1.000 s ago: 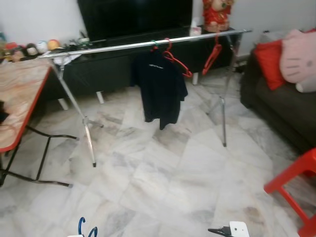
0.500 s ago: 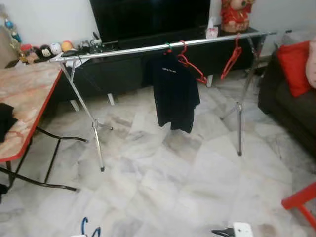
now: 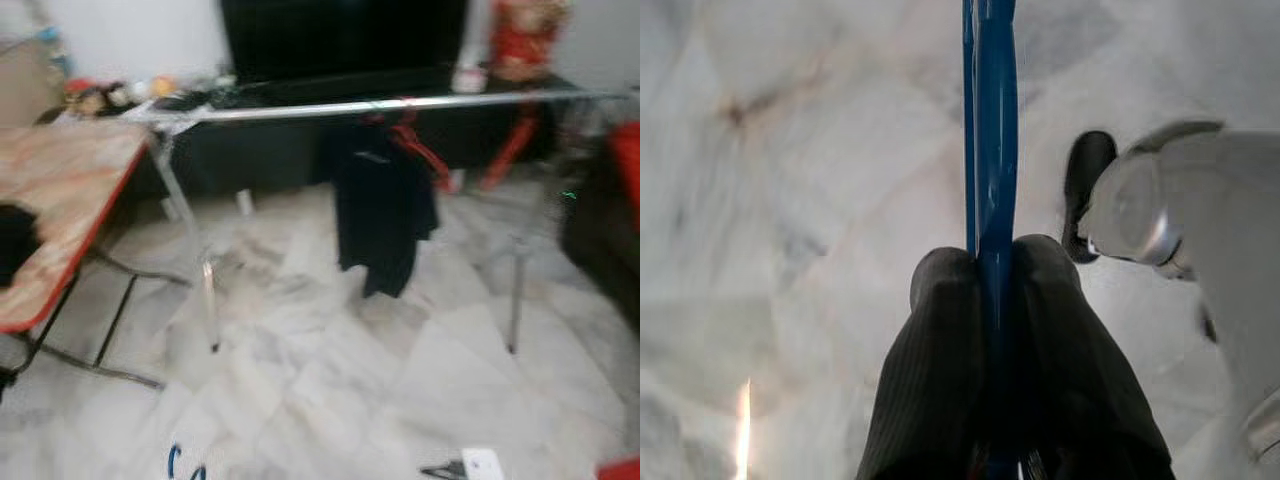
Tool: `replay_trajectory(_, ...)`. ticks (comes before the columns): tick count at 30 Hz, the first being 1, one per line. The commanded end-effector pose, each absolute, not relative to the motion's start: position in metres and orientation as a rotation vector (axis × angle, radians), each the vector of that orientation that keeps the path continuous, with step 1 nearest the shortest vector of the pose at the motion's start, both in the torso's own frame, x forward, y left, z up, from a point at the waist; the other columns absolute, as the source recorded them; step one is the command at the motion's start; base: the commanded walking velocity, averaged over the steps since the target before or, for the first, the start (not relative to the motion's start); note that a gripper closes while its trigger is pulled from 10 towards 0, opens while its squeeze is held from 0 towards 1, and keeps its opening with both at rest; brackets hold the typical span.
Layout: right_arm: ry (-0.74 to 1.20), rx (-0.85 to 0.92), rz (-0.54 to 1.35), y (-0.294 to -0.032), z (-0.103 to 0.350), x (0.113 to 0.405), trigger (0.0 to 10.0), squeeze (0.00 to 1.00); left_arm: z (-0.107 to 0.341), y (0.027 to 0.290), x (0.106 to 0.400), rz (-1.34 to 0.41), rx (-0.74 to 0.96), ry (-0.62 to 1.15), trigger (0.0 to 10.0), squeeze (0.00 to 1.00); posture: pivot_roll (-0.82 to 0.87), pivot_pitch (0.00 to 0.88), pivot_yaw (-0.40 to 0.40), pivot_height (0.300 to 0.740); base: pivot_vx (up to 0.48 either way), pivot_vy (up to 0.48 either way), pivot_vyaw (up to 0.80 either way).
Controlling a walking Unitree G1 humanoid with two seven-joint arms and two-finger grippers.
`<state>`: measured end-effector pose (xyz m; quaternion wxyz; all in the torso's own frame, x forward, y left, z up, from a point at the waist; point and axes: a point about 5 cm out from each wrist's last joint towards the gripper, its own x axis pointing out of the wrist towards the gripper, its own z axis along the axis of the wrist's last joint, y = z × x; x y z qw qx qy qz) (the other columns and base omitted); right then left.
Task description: Hang hanger
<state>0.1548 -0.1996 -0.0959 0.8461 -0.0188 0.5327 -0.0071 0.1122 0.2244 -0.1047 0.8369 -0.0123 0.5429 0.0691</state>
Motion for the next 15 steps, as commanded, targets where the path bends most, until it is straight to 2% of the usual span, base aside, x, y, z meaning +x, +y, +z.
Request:
replay_trajectory(1,1.133,-0.052,-0.024,-0.206,-0.097,0.150,10.0,0.00,-0.104,0.221,0.117,0.138,-0.018,1.139,10.0,0.00,-0.11,0.000,0.069,0.740,0.000,0.000,0.80)
replay_trajectory(10,1.133,-0.054,-0.028,-0.207,-0.096,0.151,10.0,0.00,-0.105,0.210,0.123,0.126,-0.024,1.132,10.0,0.00,-0.11,0.000,0.063,0.740,0.000,0.000,0.80)
replay_trajectory(13,1.135,-0.047,-0.033,-0.207,-0.096,0.150,10.0,0.00,-0.104,0.209,0.124,0.123,-0.029,1.130,10.0,0.00,-0.11,0.000,0.063,0.740,0.000,0.000,0.65)
replay_trajectory(15,1.135,-0.036,-0.048,-0.208,-0.096,0.150,10.0,0.00,-0.104,0.206,0.127,0.115,-0.029,1.130,10.0,0.00,-0.11,0.000,0.059,0.740,0.000,0.000,0.00)
